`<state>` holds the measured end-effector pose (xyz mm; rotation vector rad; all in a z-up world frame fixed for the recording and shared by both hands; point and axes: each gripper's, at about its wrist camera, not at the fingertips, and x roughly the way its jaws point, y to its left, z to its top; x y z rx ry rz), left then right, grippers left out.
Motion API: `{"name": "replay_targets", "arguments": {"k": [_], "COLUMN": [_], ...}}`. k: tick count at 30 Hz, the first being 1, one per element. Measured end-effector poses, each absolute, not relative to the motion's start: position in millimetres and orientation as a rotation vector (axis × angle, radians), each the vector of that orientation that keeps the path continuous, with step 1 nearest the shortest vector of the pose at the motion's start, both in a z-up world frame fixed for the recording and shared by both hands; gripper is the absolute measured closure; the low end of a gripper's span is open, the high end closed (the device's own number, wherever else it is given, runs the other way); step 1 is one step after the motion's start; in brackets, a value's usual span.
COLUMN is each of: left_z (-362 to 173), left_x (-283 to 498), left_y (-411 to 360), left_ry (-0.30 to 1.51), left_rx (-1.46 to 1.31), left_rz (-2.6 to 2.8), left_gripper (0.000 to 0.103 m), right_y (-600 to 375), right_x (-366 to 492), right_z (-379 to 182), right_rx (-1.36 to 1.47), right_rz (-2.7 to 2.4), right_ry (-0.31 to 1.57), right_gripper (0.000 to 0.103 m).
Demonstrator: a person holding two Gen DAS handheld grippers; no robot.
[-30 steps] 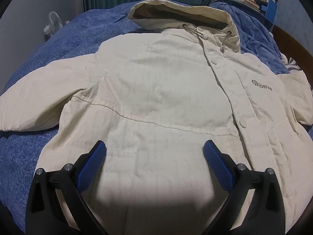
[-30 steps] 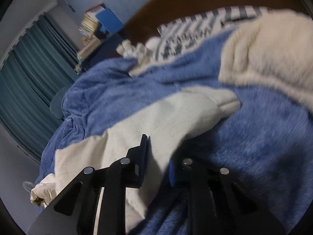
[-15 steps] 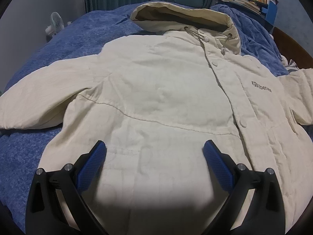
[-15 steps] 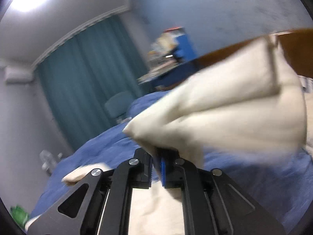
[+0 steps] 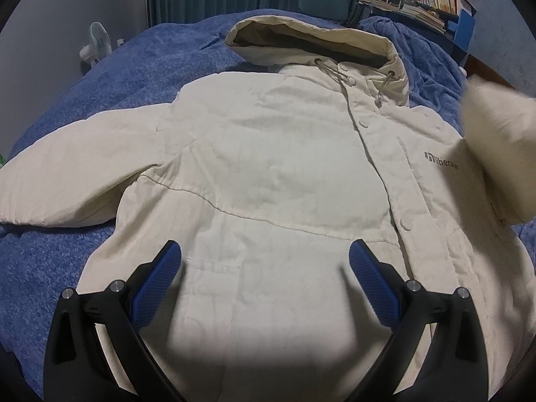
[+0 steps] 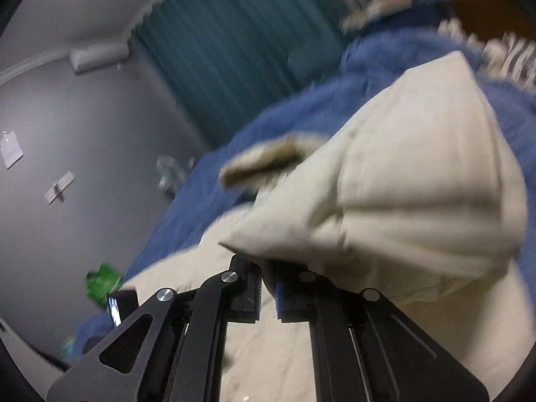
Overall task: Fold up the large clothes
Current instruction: 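Lift the sleeve with the right gripper and fold it across the jacket body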
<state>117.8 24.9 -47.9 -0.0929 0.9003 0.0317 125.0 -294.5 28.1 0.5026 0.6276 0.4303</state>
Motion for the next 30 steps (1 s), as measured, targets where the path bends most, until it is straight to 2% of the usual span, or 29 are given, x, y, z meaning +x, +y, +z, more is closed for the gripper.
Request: {"name": "replay_targets", "arguments": {"k": [9, 10, 11, 13, 16, 18, 20, 21, 23, 30], "left_z": [-42, -41, -39, -34, -26, -21, -16, -13, -7, -1], "left_x": [121, 121, 120, 117, 113, 112, 111, 110, 108, 103], "left_y": [25, 23, 21, 14, 0, -12, -27, -37, -56, -136], "left_ry": [0.904, 0.906, 0.905, 0.893, 0.869, 0.867, 0.863, 0.856, 0.845, 0.802], "left_rx": [-0.112, -0.113, -0.108, -0.084, -0.035, -0.02, -0.021, -0.027, -0.016, 0.084], "left_rz": [0.029, 0.023, 0.019, 0.018, 0.01, -0.01, -0.051, -0.084, -0.129, -0.285], "left_gripper": [0.007, 0.007, 0.007, 0.007, 0.007, 0.007, 0.007, 0.007, 0.007, 0.007], "right_y": [-260, -250, -250, -252, -267, -278, -292, -296, -313, -371], "right_x": [147, 144, 139, 137, 123, 123, 118, 117, 115, 120], "right_z": [-29, -30, -25, -16, -3, 4, 10, 10, 15, 18], "right_rx": [0.506, 0.508, 0.517, 0.517, 0.498, 0.527, 0.541, 0.549, 0.573, 0.642], "right_rz": [0.494, 0.491, 0.483, 0.466, 0.435, 0.432, 0.419, 0.415, 0.395, 0.285], "right_ry": [0.894, 0.904, 0.91, 0.901, 0.896, 0.898, 0.906, 0.905, 0.894, 0.858], "right_gripper": [0.09, 0.081, 0.065, 0.045, 0.043, 0.037, 0.027, 0.025, 0.007, 0.006]}}
